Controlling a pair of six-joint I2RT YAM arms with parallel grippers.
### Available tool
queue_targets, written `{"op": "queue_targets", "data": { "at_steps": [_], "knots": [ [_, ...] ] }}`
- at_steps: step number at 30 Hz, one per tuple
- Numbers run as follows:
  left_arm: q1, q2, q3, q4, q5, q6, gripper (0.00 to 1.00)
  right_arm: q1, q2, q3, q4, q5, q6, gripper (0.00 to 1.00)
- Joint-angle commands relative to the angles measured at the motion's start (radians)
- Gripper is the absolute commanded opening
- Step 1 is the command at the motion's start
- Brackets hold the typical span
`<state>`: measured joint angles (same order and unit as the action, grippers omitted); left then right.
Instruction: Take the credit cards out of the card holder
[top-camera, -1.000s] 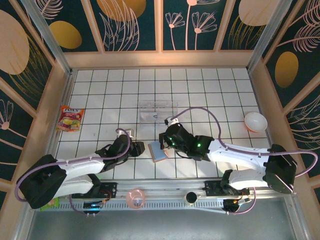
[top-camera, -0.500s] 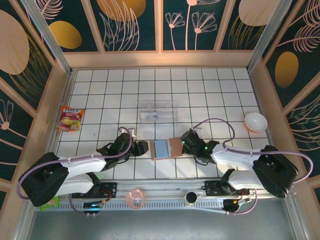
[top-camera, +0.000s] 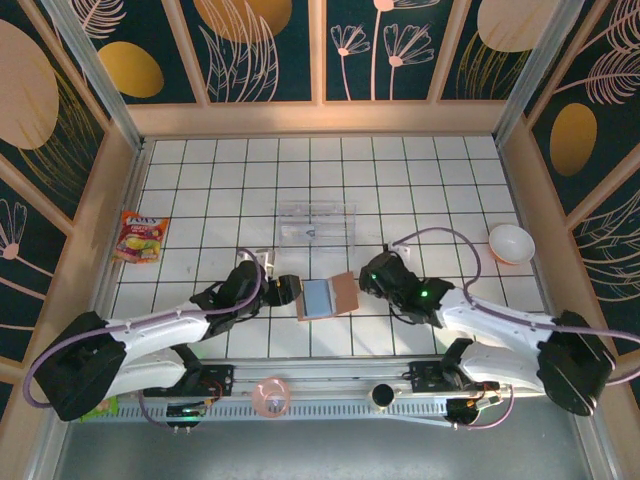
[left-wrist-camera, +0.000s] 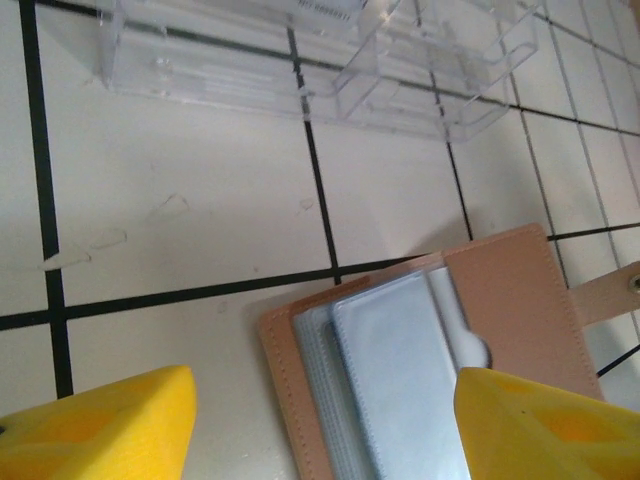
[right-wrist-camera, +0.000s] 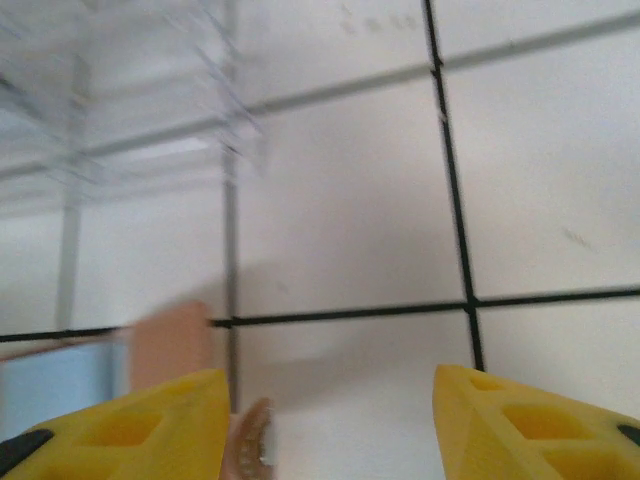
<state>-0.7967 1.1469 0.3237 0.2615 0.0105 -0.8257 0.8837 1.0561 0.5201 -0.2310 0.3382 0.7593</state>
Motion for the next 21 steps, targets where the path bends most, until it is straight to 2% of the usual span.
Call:
{"op": "queue_targets", "data": {
  "at_steps": [1, 5, 7, 10, 13, 21],
  "knots": [
    [0.009, -0.032, 0.033, -0.04, -0.039, 0.022, 0.7, 0.022, -0.041, 0.055, 0.0, -0.018, -0.092, 0.56],
    [0.008, -0.057, 0.04, -0.061, -0.062, 0.034, 0.72, 0.121, 0.02, 0.138, 0.04, -0.013, -0.166, 0.56],
    [0.008, -0.072, 0.037, -0.068, -0.074, 0.035, 0.72, 0.156, 0.086, 0.173, 0.089, -0.096, -0.224, 0.54],
    [0.009, -0.09, 0.025, -0.074, -0.087, 0.031, 0.74, 0.178, 0.19, 0.194, 0.137, -0.181, -0.241, 0.39],
    [0.008, -0.106, 0.009, -0.069, -0.089, 0.025, 0.74, 0.177, 0.256, 0.175, 0.168, -0.211, -0.229, 0.25],
    [0.008, -0.098, -0.013, -0.041, -0.071, 0.011, 0.75, 0.109, 0.322, 0.063, 0.197, -0.21, -0.131, 0.2]
  ]
}}
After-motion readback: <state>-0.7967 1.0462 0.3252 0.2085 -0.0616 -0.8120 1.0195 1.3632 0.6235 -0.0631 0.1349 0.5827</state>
